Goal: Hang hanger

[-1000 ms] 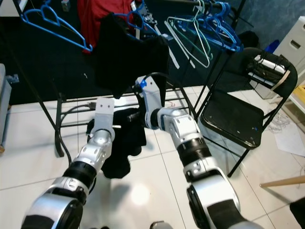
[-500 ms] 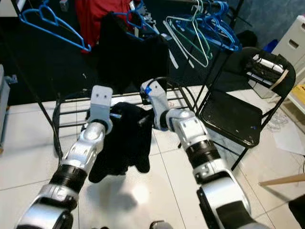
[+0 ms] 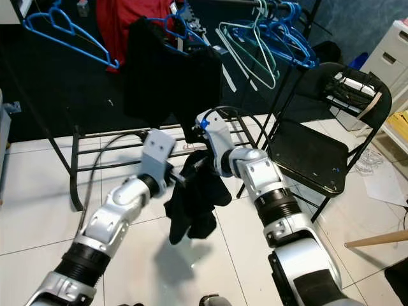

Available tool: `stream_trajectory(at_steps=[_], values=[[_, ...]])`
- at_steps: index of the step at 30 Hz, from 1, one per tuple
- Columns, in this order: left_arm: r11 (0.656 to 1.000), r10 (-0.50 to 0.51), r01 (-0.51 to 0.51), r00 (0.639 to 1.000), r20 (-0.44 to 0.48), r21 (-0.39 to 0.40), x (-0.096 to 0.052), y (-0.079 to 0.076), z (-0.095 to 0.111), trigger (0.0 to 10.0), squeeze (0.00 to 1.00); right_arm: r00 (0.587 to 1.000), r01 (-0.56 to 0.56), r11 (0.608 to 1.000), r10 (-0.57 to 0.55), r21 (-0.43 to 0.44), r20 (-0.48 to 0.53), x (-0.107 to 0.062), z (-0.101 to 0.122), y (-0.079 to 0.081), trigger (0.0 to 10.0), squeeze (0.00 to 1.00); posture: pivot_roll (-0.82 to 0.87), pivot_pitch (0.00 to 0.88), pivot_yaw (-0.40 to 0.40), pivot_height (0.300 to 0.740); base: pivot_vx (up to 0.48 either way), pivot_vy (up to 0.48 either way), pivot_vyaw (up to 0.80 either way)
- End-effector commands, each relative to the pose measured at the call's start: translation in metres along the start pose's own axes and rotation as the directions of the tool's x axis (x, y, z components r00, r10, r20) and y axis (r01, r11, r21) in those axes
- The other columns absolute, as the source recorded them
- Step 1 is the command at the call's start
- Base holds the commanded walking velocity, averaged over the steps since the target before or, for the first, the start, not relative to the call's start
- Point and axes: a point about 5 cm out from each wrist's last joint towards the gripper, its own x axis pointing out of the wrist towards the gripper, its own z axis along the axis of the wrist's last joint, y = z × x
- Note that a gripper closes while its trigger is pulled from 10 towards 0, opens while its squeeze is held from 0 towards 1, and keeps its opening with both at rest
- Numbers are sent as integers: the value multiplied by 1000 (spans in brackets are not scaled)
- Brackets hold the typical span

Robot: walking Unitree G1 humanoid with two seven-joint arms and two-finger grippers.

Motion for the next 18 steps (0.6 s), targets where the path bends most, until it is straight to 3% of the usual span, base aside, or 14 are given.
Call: stream_trajectory(at_steps=[1, 2, 8, 9, 11, 16, 17, 18], values=[[998, 6, -1, 996, -91, 59, -2, -2, -12, 10000, 0, 999, 31, 1000, -31, 3, 38, -3, 6, -7, 0, 0, -165, 167, -167, 740, 0, 0, 0], [995, 30, -16, 991, -134, 100, -3, 1, -16, 10000, 0, 997, 53, 998, -54, 18, 56, -3, 9, -10, 0, 0, -165, 167, -167, 740, 0, 0, 0], [995, 41, -25, 985, -166, 94, -4, 3, -19, 10000, 0, 994, 75, 997, -77, 34, 71, -3, 12, -14, 0, 0, -167, 166, -165, 740, 0, 0, 0], [999, 16, -7, 983, -183, 47, -5, -2, -17, 10000, 1000, 989, 103, 991, -111, 86, 93, -2, 15, -19, 0, 0, -167, 166, -165, 740, 0, 0, 0], [1000, -10, 8, 979, -205, -11, -3, -10, -18, 10000, 1000, 981, 123, 978, -145, 166, 130, 1, 23, -24, 0, 0, -171, 160, -167, 740, 0, 0, 0], [999, 40, -43, 977, -210, -8, 3, -11, -21, 10000, 1000, 979, 99, 979, -128, 180, 158, 4, 33, -19, 0, 0, -172, 159, -170, 740, 0, 0, 0], [998, 54, -60, 978, -201, -24, 6, -13, -21, 10000, 251, 980, 88, 980, -118, 179, 163, 4, 36, -17, 0, 0, -172, 156, -174, 740, 0, 0, 0], [997, 61, -70, 978, -199, -40, 8, -15, -22, 10000, 0, 980, 82, 980, -113, 179, 167, 5, 37, -15, 0, 0, -174, 155, -176, 740, 0, 0, 0]])
